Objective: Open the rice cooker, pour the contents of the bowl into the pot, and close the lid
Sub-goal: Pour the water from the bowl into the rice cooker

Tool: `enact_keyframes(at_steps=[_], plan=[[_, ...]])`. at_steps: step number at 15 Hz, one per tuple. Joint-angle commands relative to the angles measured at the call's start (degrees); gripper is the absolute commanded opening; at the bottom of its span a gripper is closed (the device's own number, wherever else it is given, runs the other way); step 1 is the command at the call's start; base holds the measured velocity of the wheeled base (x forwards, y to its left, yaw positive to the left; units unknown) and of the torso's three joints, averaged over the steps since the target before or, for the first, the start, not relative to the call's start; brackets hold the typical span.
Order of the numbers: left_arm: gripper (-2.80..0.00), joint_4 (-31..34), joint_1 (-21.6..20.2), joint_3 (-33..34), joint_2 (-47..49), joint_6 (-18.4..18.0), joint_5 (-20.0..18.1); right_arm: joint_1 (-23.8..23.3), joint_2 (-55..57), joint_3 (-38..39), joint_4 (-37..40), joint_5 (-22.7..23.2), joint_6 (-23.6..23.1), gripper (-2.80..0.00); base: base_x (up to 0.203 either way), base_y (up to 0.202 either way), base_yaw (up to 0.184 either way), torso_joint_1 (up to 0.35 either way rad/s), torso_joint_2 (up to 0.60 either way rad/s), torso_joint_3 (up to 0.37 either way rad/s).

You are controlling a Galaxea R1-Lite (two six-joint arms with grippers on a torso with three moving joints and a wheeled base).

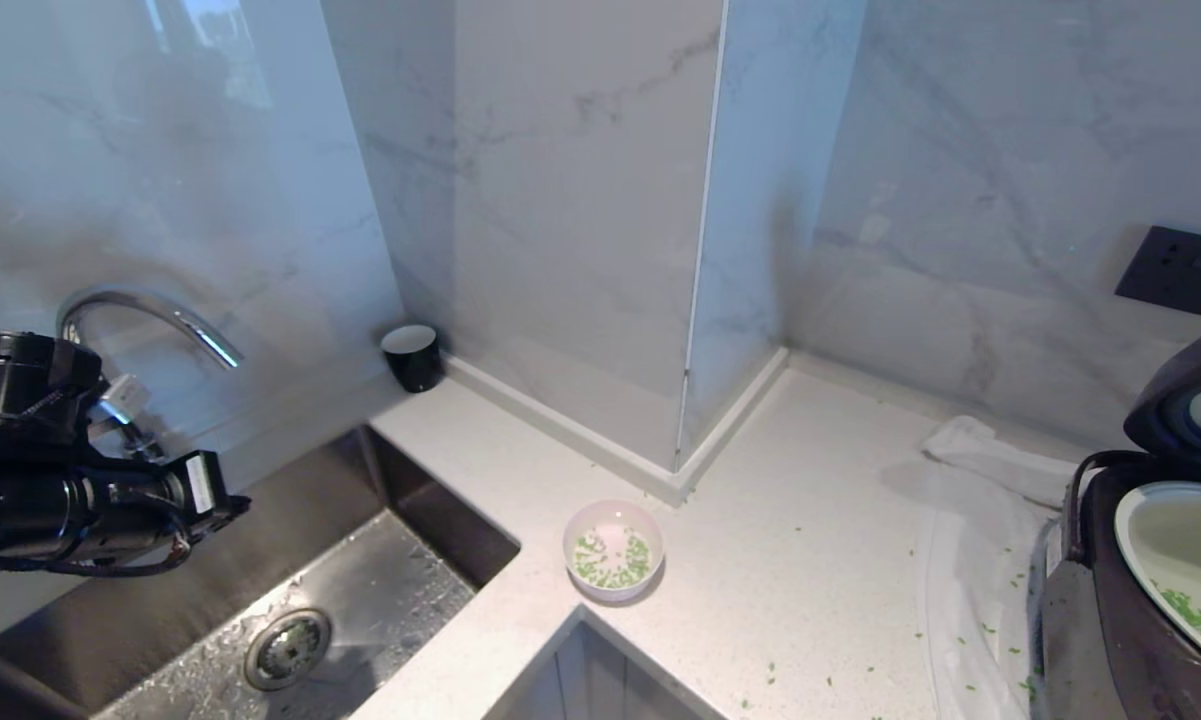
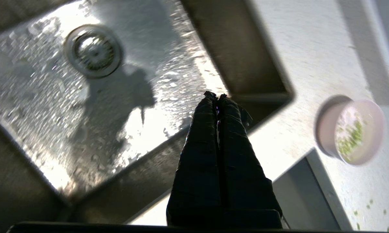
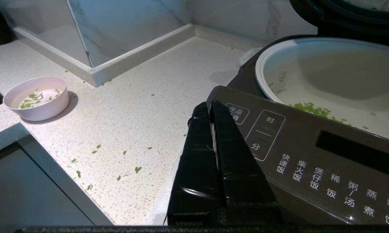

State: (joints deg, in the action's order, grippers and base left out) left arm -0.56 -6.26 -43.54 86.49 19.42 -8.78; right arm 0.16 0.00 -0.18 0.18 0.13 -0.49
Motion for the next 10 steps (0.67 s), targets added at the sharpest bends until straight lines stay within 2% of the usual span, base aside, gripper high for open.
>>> enact_keyframes(at_steps=[1,5,10], plan=[[-2.8,-4.69,3.11,4.47,-5.88,0.03,0.44,0.02,0.07,0.01,-0.01,0.04,-0.04,-2.8,0.0,0.0,0.0,0.0,0.0,0.0],[-2.8,-8.0,6.79,9.6,-14.35,-1.68,5.0,0.02,0.0,0.01,-0.01,0.04,-0.04,-2.8,0.0,0.0,0.0,0.0,0.0,0.0],[-2.8,-8.3,9.35,11.5,-25.82,-7.02,11.18,0.02,0.0,0.01,-0.01,0.04,-0.04,-2.8,0.0,0.0,0.0,0.0,0.0,0.0]])
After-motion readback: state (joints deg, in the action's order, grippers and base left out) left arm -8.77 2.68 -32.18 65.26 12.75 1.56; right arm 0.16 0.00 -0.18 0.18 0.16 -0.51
